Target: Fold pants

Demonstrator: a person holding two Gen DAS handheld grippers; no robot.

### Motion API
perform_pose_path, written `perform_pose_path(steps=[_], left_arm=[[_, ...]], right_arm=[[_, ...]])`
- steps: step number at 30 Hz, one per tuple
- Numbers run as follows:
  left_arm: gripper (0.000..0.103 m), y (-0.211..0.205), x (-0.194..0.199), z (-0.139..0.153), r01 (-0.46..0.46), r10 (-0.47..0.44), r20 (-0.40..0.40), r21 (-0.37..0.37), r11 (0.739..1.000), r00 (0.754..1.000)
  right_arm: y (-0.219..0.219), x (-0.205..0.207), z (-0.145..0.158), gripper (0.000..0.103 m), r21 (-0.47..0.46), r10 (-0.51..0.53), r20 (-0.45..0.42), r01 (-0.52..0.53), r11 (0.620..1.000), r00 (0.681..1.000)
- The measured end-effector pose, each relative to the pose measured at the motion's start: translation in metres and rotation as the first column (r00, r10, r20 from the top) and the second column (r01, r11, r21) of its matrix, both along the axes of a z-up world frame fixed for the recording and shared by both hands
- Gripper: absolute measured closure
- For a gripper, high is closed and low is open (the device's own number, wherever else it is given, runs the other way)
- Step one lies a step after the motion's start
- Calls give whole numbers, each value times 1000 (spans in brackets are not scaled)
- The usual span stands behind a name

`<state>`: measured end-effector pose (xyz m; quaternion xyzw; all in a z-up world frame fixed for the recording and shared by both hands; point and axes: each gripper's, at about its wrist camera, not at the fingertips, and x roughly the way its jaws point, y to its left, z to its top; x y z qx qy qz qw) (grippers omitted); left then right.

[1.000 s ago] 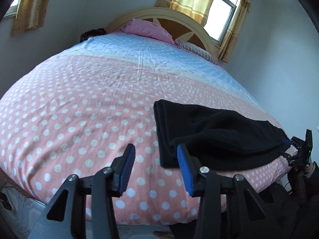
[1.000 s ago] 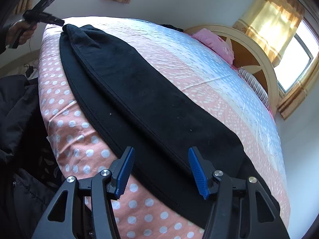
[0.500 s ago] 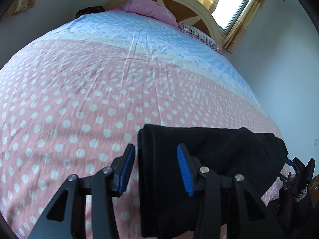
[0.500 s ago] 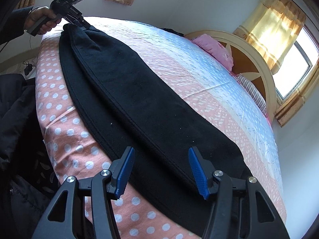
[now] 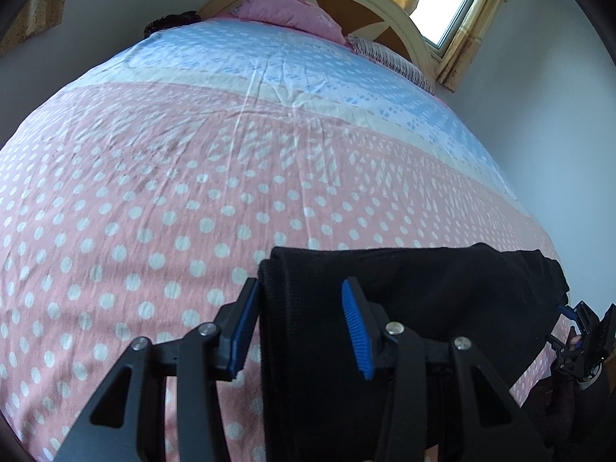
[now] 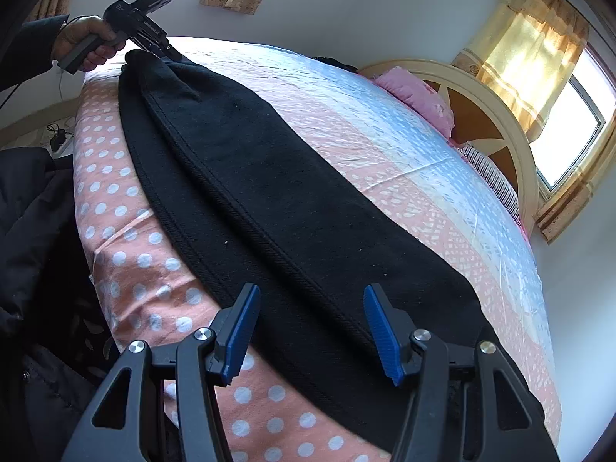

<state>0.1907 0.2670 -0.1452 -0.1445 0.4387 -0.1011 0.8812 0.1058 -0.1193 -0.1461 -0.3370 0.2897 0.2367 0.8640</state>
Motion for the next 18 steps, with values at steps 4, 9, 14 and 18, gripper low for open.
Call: perform_pose_path(steps=[4,9,14,18], left_arm=[[80,-1,-1,0,-1,1,17,4,1000,1000],[95,1,-9,28,6,-7,113,13,1000,994],[95,2,5,12,-16,12,64,52,999,998],[93,0,5,-3,-24,18,85,73,997,996]], right_arm=[[1,-2,-1,45,2,1,2,-1,1000,1000],[0,-1,-1,45,8,-7,3,7,1000,1000],[3,2,-3,45,-3,-25,5,25,1000,1000],[3,5,-3,45,3,-33,0,33,999,999]])
